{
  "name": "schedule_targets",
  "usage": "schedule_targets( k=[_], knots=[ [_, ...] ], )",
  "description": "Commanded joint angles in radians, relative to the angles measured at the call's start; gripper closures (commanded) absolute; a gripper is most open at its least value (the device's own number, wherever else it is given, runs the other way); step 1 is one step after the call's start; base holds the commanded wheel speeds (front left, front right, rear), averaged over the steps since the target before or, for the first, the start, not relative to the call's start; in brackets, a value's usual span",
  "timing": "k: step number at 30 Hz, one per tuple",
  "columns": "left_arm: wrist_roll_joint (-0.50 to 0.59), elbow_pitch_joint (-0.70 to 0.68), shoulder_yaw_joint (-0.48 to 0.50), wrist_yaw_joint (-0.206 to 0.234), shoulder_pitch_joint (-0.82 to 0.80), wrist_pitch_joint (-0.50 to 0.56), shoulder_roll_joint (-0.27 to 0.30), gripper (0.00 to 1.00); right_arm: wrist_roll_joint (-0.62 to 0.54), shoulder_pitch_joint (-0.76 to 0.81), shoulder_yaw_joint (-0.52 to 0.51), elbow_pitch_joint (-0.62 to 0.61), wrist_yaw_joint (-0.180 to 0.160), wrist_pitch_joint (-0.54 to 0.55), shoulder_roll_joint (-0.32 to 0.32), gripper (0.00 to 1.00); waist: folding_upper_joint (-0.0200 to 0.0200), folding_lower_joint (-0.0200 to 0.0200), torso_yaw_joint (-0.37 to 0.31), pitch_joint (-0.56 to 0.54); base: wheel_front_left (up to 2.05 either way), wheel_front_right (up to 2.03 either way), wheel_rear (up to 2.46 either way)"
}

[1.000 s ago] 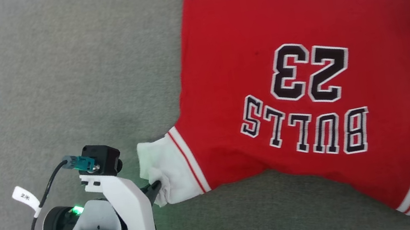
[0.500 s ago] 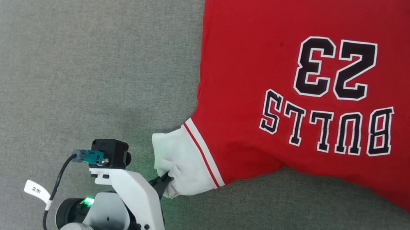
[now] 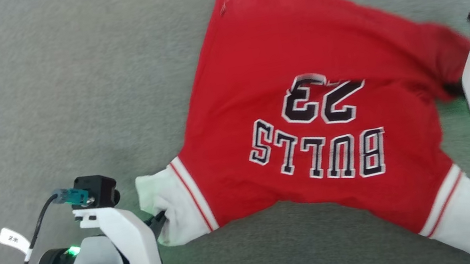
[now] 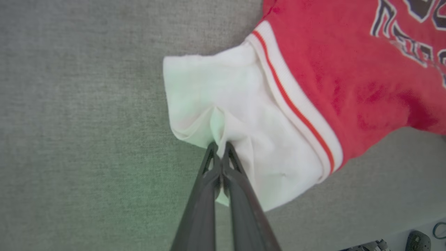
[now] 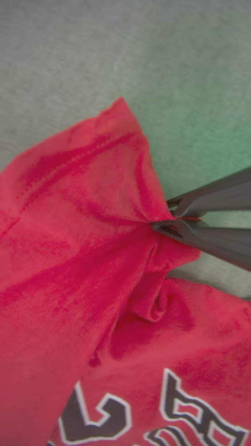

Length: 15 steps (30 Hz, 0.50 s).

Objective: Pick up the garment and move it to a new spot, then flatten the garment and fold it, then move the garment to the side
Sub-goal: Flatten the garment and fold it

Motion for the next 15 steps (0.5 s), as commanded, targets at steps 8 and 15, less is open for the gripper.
schedule_targets(
  k=[8, 15],
  knots=[
    [-0.009, -0.045, 0.027, 0.042, 0.038, 0.008, 0.042, 1.00, 0.030, 0.339, -0.048, -0.288, 0.000, 0.089, -0.009, 1.00, 0.0000, -0.0001, -0.114, -0.061, 0.00, 0.00, 0.00],
    [-0.008, -0.061, 0.035, 0.054, 0.042, 0.006, 0.053, 1.00, -0.050, 0.574, -0.158, -0.429, 0.000, 0.082, 0.108, 1.00, 0.0000, -0.0001, -0.139, -0.053, 0.00, 0.00, 0.00]
  ],
)
